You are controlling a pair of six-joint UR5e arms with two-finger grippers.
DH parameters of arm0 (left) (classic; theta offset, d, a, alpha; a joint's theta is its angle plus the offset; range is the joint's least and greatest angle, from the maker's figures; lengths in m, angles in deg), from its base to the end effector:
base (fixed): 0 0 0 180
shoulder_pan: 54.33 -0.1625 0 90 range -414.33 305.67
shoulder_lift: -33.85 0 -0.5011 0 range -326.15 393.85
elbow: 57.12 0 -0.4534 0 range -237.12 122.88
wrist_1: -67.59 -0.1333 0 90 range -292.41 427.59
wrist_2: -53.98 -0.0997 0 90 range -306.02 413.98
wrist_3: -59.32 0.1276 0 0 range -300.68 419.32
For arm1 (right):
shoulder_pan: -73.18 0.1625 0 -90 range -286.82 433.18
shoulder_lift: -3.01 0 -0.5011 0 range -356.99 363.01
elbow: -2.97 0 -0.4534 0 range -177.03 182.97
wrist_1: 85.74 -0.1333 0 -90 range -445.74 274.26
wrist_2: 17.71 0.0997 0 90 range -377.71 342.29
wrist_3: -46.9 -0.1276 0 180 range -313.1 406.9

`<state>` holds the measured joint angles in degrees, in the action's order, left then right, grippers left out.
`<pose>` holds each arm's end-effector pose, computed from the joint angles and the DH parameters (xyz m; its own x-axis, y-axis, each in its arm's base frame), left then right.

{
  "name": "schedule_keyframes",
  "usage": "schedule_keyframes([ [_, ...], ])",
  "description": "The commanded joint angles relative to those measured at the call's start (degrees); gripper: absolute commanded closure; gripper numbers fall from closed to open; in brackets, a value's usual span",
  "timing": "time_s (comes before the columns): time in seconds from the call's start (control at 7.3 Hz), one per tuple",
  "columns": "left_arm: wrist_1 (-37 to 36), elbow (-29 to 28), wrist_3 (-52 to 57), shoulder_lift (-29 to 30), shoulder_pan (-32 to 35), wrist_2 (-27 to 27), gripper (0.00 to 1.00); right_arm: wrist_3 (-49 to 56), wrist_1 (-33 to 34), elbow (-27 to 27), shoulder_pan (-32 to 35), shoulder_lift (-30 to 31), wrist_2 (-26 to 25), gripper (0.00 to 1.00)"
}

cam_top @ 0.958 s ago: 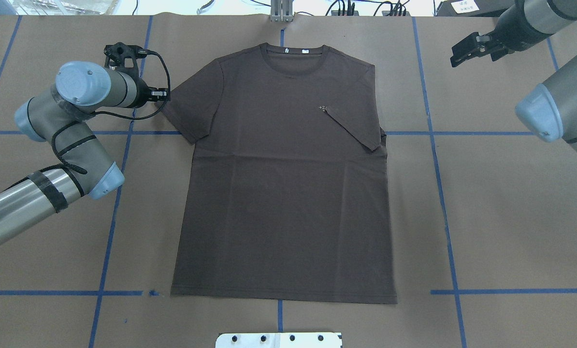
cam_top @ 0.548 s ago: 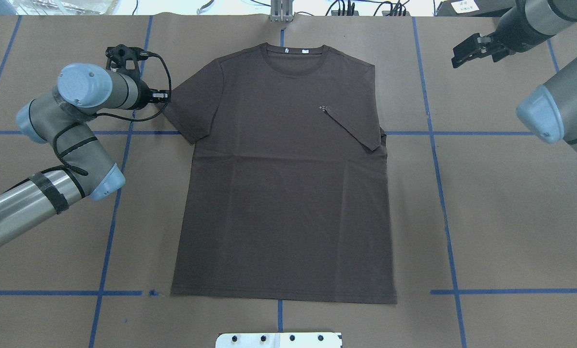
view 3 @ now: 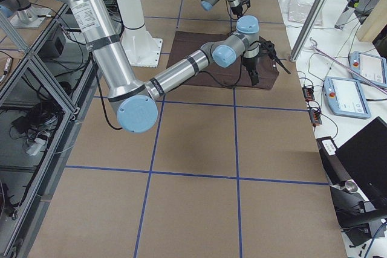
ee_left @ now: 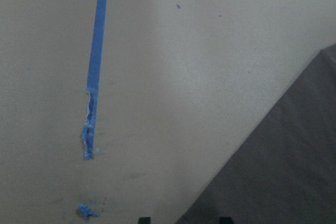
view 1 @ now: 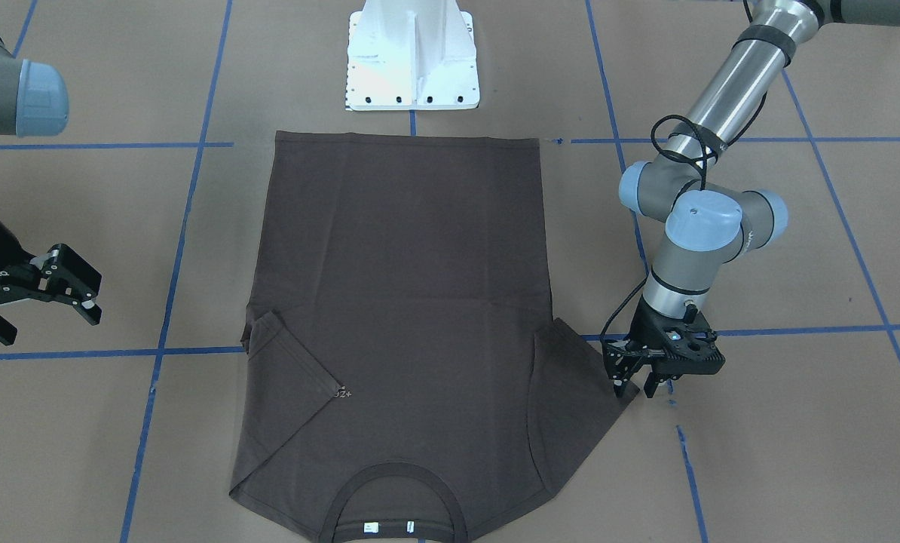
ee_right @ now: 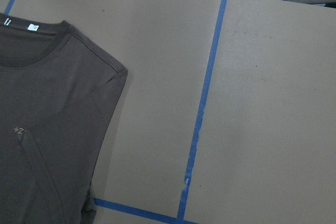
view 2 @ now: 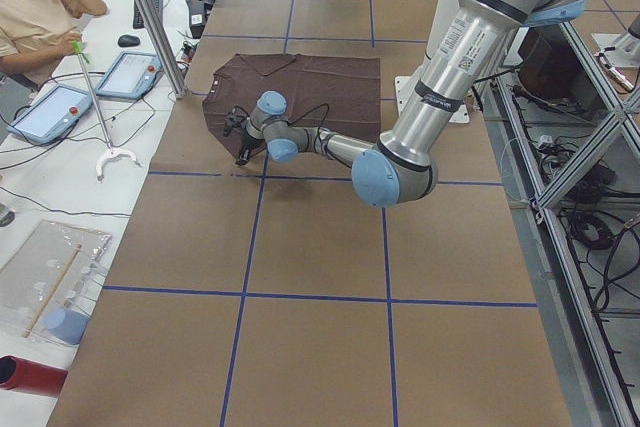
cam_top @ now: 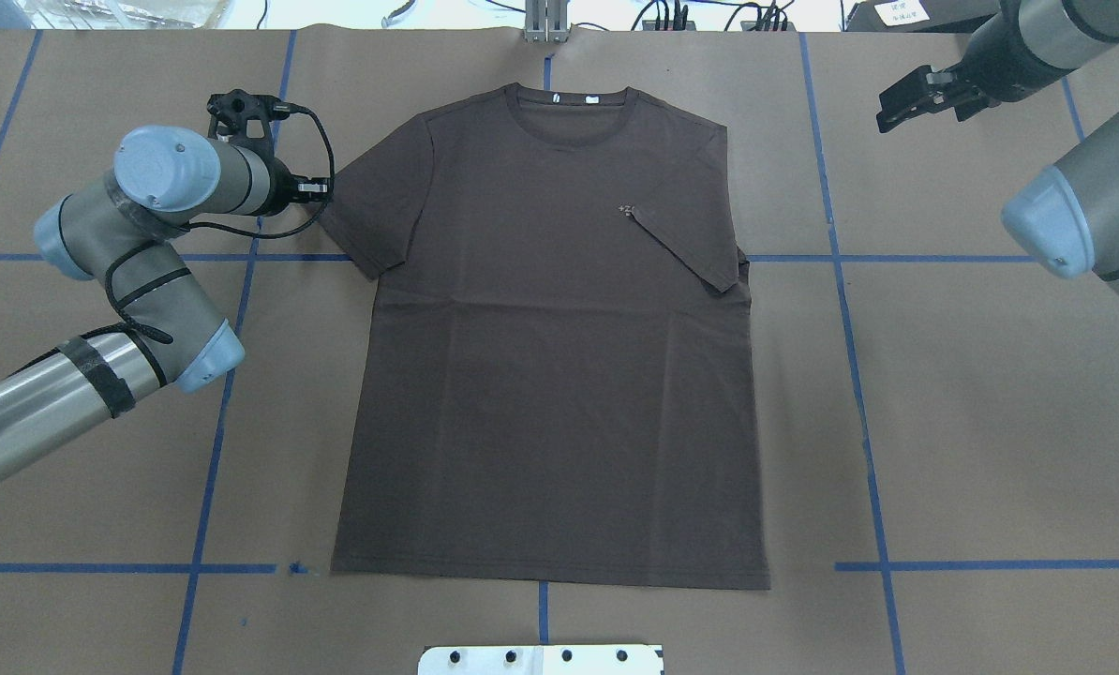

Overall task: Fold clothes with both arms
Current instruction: 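Lower the left gripper onto the sleeve edge and grasp it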

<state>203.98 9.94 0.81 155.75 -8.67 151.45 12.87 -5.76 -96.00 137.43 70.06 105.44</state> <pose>0.5270 -0.7063 0.5072 0.6702 0.0552 -0.7401 0.3334 0.8686 0.3667 -0.2581 -0.6813 0.3970 0.6742 -0.1993 0.7111 -0.0653 0.9430 0.3263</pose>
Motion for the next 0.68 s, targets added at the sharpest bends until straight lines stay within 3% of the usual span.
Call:
schedule_keyframes([
  [0.0,0.0,0.0,-0.2,0.0,-0.2,0.0,0.59,0.0,0.0,0.0,0.0,0.1,0.0,0.00],
  [0.14,0.0,0.0,-0.2,0.0,-0.2,0.0,0.91,0.0,0.0,0.0,0.0,0.1,0.0,0.00],
  [0.27,0.1,0.1,-0.3,0.0,-0.2,0.0,1.00,0.0,0.0,-0.1,0.0,0.1,0.0,0.00],
  [0.55,-0.2,1.0,-0.5,0.7,-0.2,0.1,1.00,0.0,0.0,0.0,0.0,0.1,0.0,0.00],
])
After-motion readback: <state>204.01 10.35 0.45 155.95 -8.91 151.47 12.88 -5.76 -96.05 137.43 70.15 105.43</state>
